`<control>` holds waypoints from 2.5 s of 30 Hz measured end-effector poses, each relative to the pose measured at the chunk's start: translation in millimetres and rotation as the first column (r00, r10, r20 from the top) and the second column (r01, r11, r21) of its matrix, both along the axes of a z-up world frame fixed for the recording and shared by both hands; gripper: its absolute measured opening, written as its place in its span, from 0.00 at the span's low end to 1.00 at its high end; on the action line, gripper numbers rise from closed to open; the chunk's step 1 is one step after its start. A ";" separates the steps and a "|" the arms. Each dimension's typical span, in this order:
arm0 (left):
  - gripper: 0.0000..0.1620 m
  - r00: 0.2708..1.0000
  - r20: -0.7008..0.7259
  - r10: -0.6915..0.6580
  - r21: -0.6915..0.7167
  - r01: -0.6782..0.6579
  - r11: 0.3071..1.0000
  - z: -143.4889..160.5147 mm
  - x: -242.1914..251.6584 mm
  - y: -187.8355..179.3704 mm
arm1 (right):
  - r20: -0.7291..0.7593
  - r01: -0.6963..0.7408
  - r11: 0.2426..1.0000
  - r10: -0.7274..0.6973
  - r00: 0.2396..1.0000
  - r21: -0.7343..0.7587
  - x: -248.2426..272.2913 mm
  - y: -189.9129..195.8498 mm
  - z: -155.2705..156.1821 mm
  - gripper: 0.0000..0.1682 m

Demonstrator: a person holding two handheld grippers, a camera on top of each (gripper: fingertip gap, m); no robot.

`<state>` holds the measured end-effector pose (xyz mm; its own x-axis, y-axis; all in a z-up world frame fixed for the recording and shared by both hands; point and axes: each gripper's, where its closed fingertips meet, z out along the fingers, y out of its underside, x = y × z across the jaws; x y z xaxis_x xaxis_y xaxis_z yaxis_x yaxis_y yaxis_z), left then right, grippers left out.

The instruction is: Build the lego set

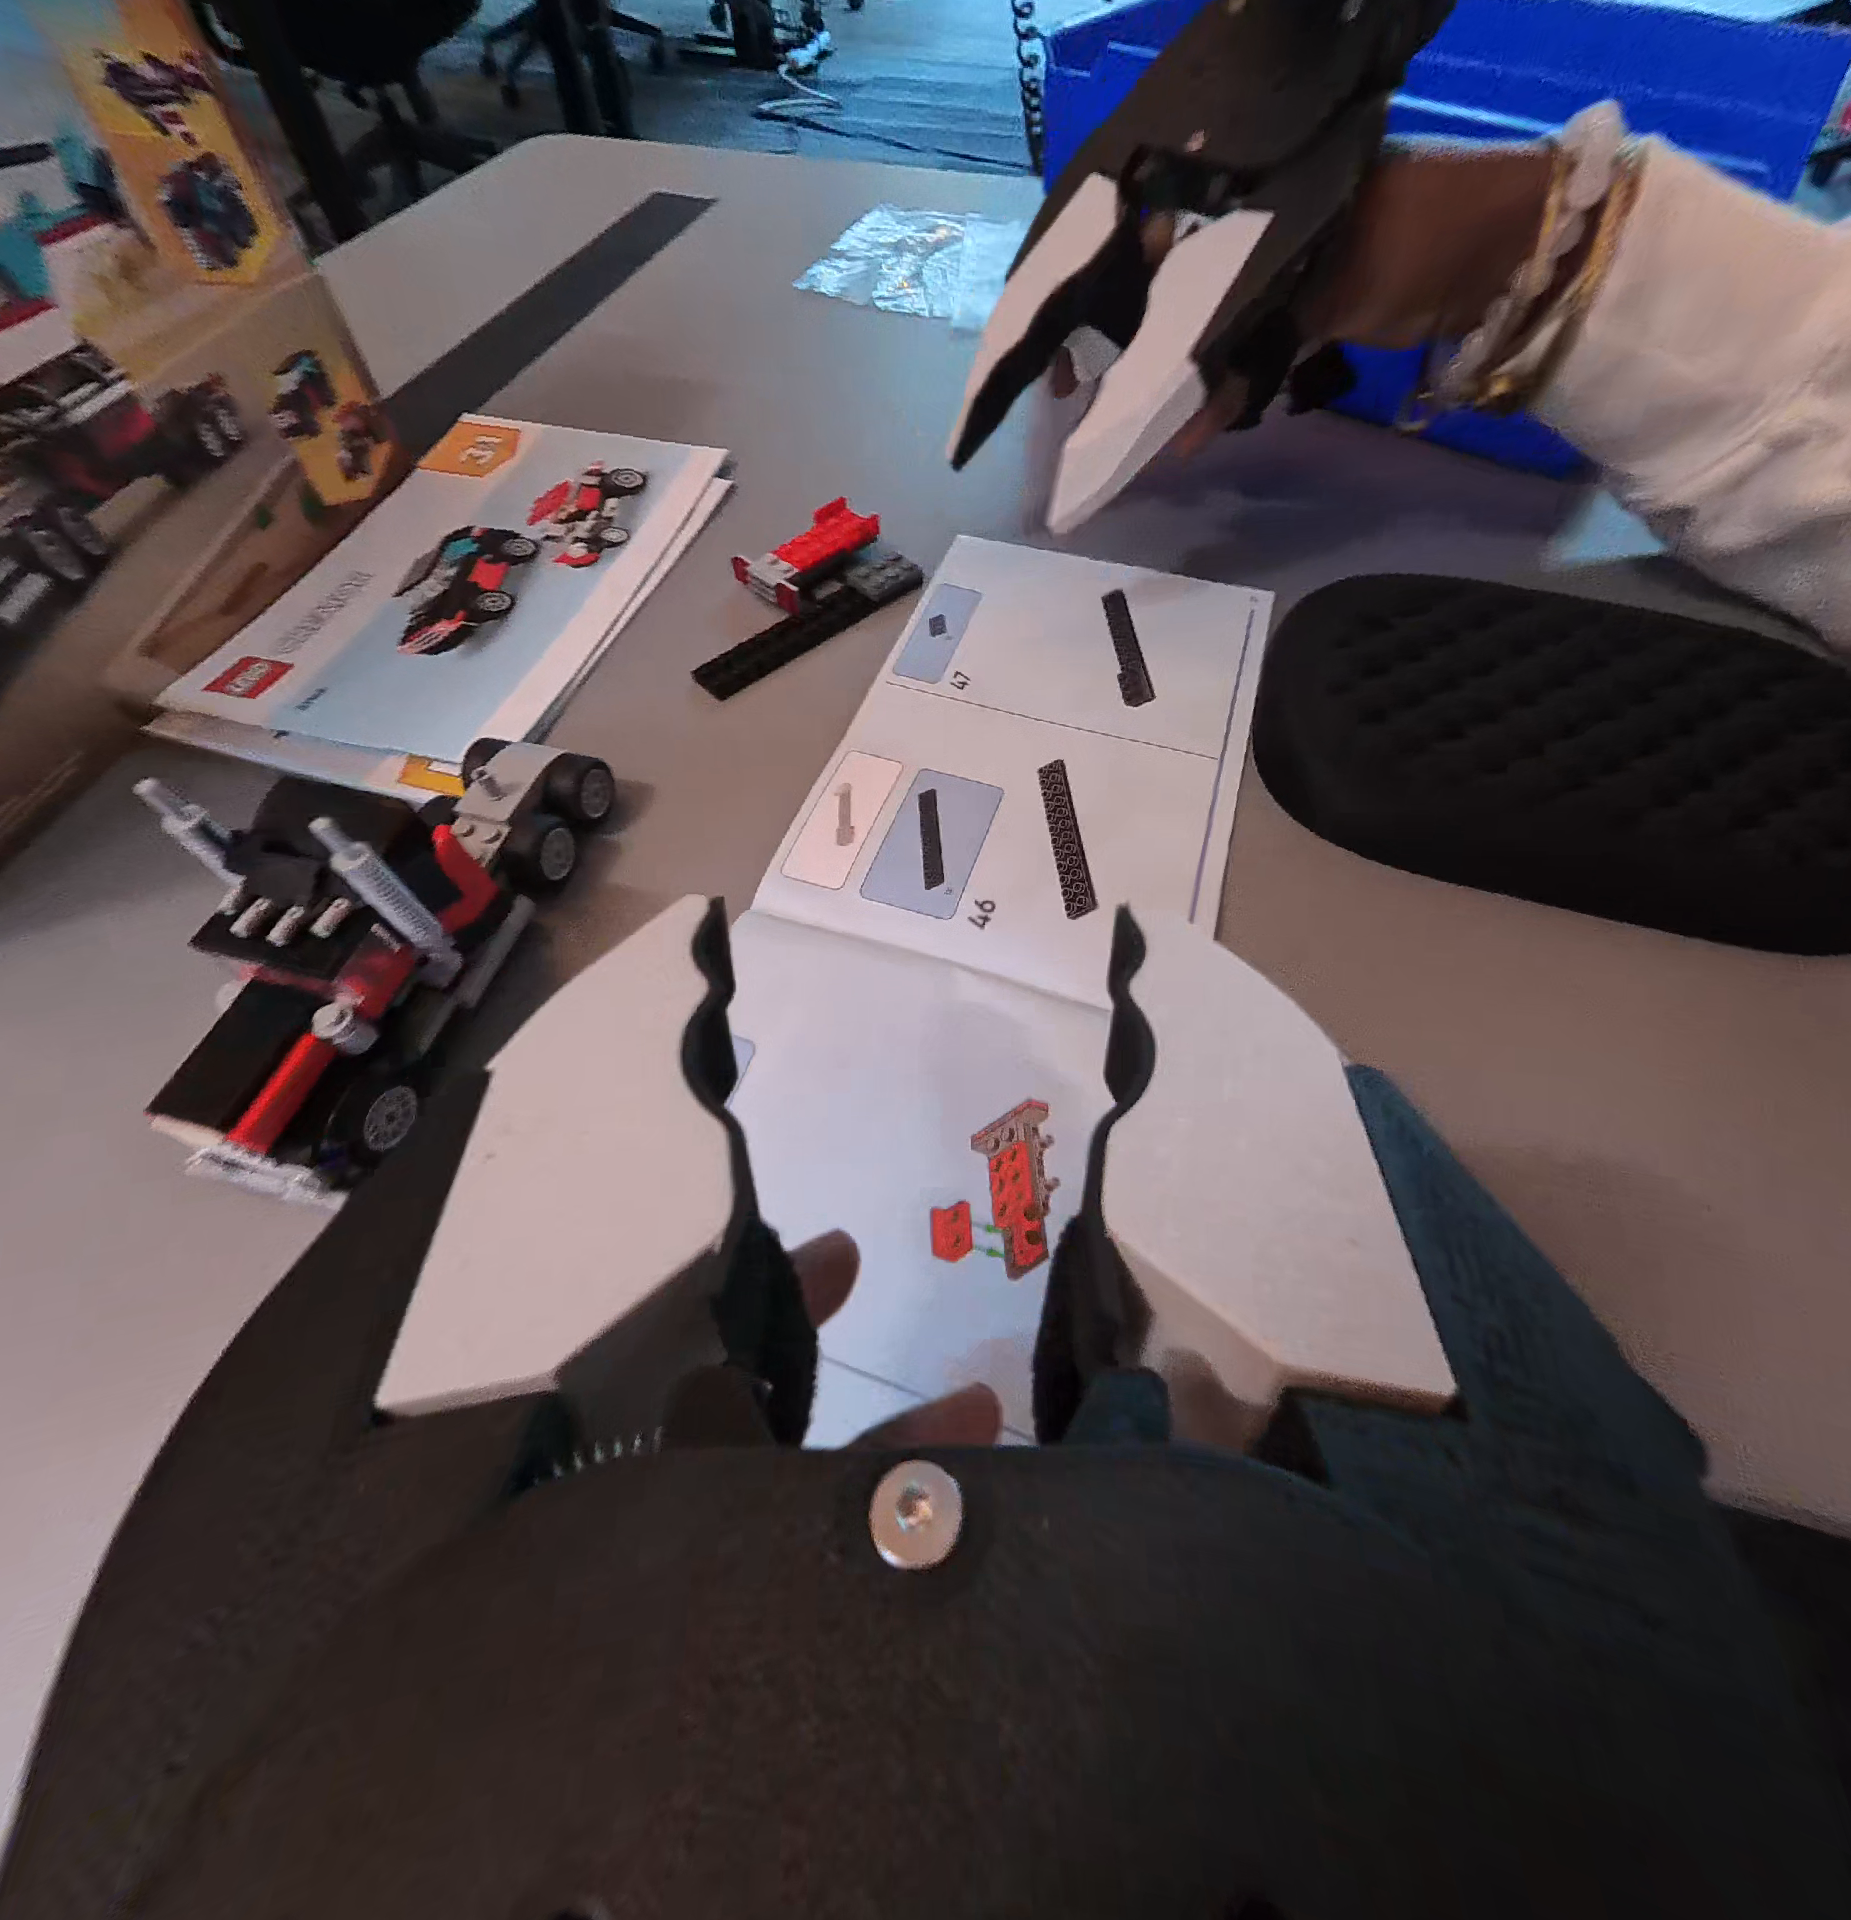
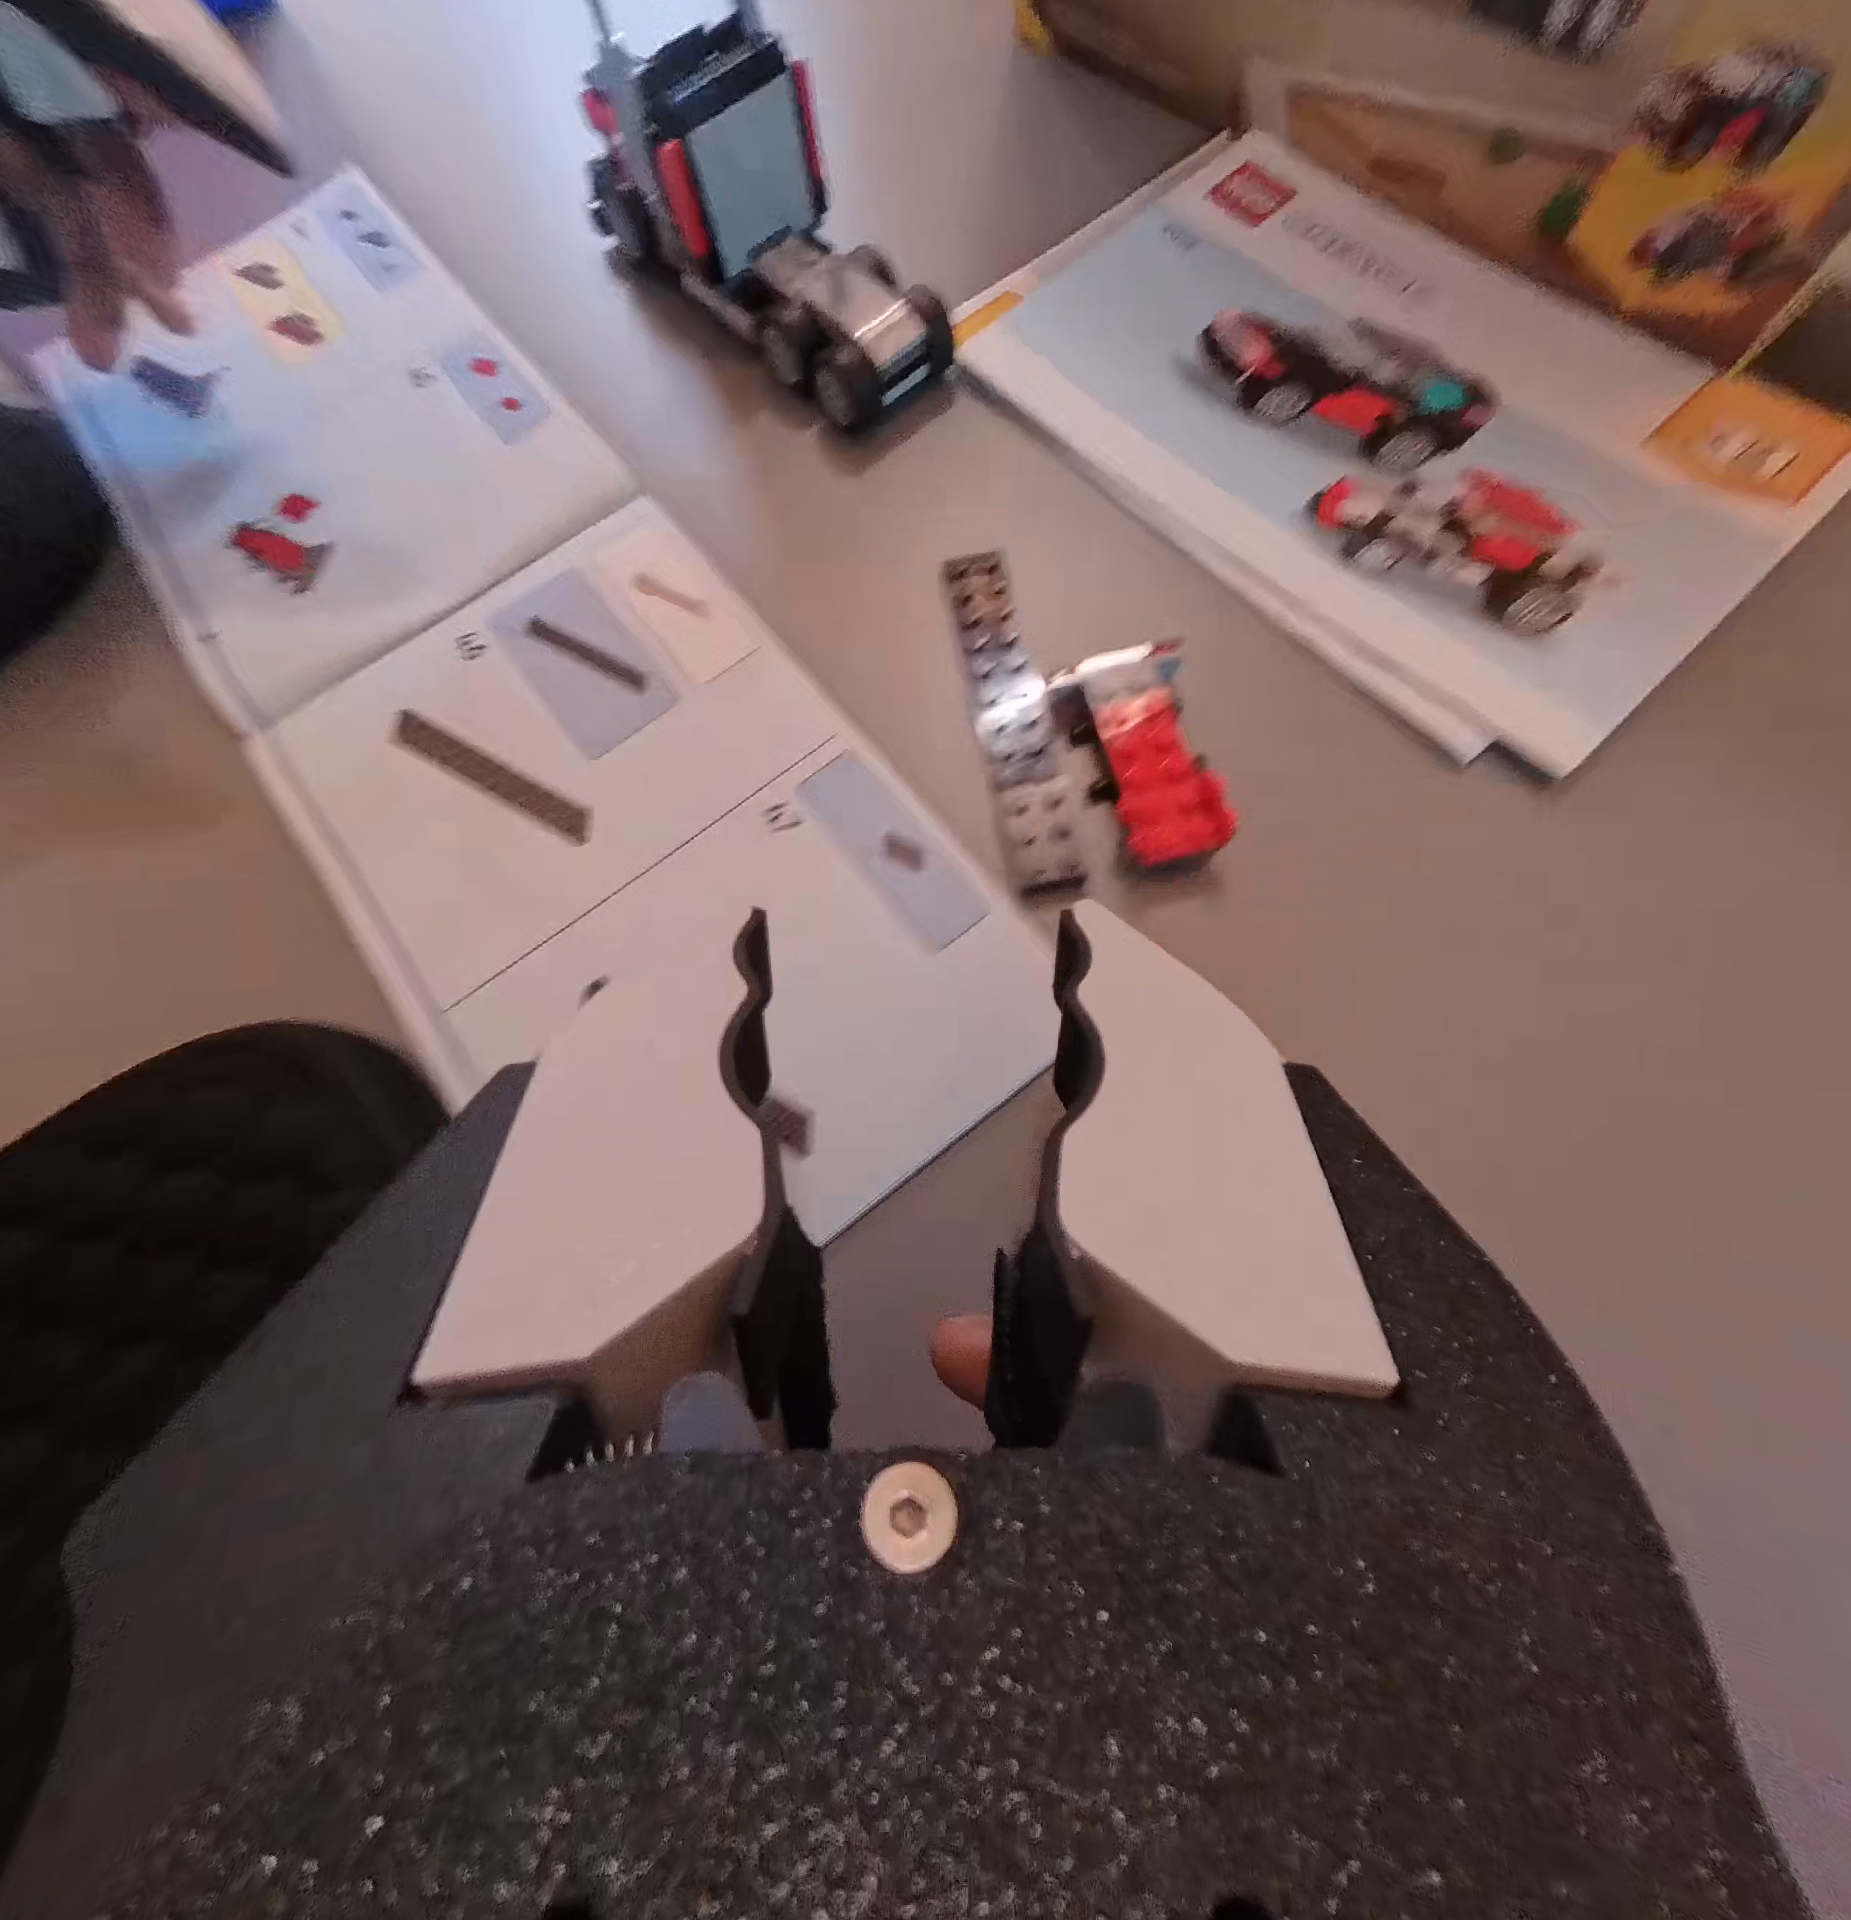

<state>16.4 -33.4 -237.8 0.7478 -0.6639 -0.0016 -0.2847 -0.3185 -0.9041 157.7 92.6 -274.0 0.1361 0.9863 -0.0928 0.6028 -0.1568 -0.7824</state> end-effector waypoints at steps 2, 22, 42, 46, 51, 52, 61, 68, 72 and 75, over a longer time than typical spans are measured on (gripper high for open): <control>0.43 0.999 -0.041 -0.012 -0.021 0.011 1.000 -9.2 6.2 5.9 | 0.024 -0.040 0.997 0.042 0.999 -0.073 9.7 -23.5 -7.8 0.34; 0.38 0.988 -0.149 0.035 -0.232 -0.069 0.970 -67.1 18.4 33.5 | 0.141 -0.105 0.981 0.128 0.982 -0.165 -7.0 -69.8 -25.9 0.48; 0.53 0.999 0.016 0.031 -0.238 -0.026 0.971 -51.9 19.1 33.0 | 0.089 -0.228 0.974 0.228 0.970 -0.008 -49.0 -89.0 -26.9 0.49; 0.53 0.999 0.041 0.020 -0.254 -0.009 0.967 -51.2 20.3 32.0 | 0.005 -0.236 0.971 0.236 0.972 0.020 -63.2 -94.1 -16.9 0.47; 0.54 0.999 0.054 0.003 -0.251 0.011 0.968 -49.8 22.1 30.4 | -0.014 -0.270 0.961 0.270 0.963 -0.062 -69.2 -98.6 -16.5 0.49; 0.55 0.998 0.059 -0.002 -0.248 0.017 0.969 -49.1 22.6 29.9 | -0.025 -0.278 0.957 0.277 0.961 -0.079 -70.2 -99.8 -15.0 0.49; 0.56 0.997 0.071 -0.002 -0.249 0.020 0.968 -48.1 22.3 29.8 | -0.061 -0.327 0.936 0.322 0.945 -0.132 -70.2 -97.1 1.8 0.51; 0.56 0.996 0.085 -0.022 -0.254 0.043 0.966 -47.5 24.3 27.9 | -0.080 -0.365 0.922 0.357 0.931 -0.130 -74.6 -99.8 9.4 0.47; 0.56 0.987 0.160 -0.020 -0.250 0.060 0.966 -40.0 22.7 28.2 | -0.116 -0.412 0.899 0.397 0.910 -0.151 -83.6 -113.2 9.4 0.46; 0.57 0.969 0.247 0.011 -0.239 0.050 0.970 -30.8 17.6 31.4 | -0.136 -0.437 0.884 0.419 0.898 -0.164 -89.8 -121.0 11.0 0.47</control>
<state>34.0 -2.0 -268.6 0.6921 -0.6358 0.3417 -0.0730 -0.5327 -0.8432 67.9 -28.4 -263.0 -0.3138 0.9101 -0.2706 0.5694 -0.0477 -0.8207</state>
